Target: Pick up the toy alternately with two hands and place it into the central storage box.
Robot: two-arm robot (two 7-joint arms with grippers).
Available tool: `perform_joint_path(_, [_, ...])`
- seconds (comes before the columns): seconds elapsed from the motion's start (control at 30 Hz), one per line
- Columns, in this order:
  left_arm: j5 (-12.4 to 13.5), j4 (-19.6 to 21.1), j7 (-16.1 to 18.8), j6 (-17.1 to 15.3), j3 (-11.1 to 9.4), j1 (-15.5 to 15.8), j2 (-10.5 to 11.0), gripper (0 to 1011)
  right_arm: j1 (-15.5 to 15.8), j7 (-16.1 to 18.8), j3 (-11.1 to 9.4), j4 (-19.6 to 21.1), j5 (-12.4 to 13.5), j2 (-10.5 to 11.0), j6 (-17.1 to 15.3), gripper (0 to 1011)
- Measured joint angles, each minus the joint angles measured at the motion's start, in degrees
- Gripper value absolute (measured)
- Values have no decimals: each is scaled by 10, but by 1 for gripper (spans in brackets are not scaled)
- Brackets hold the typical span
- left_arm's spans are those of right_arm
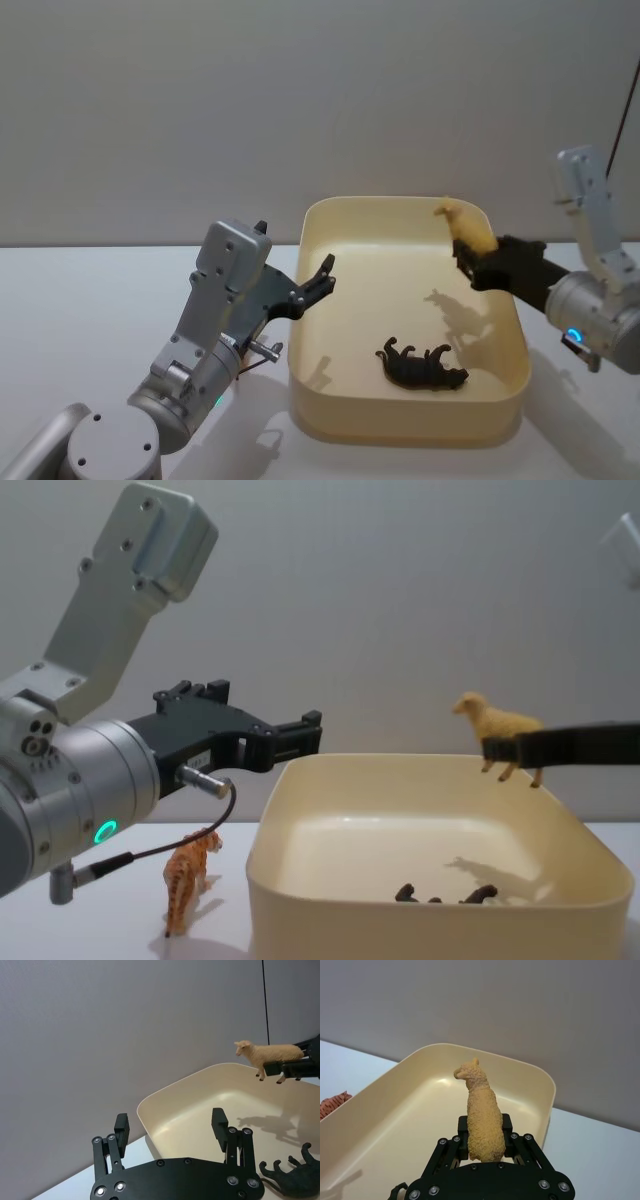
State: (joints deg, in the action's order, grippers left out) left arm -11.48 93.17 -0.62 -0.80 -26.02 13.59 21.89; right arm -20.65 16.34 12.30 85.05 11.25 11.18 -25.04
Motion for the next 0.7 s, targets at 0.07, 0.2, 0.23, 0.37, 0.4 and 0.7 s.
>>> perform_joint_path(0.07, [0,0,0,0,0,0,0,1001,-5,4,5,-8,-6,-4,-6,338])
perform_joint_path(0.2, [0,0,0,0,0,0,0,1001,-15,10,12,-24,-14,-12,-10,429])
perform_joint_path(0.23, [0,0,0,0,0,0,0,1001,-16,12,13,-26,-15,-13,-10,451])
perform_joint_path(0.37, [0,0,0,0,0,0,0,1001,-23,16,18,-38,-21,-18,-13,577])
perform_joint_path(0.4, [0,0,0,0,0,0,0,1001,-25,18,20,-41,-23,-20,-13,596])
perform_joint_path(0.7, [0,0,0,0,0,0,0,1001,-30,21,23,-48,-27,-23,-15,901])
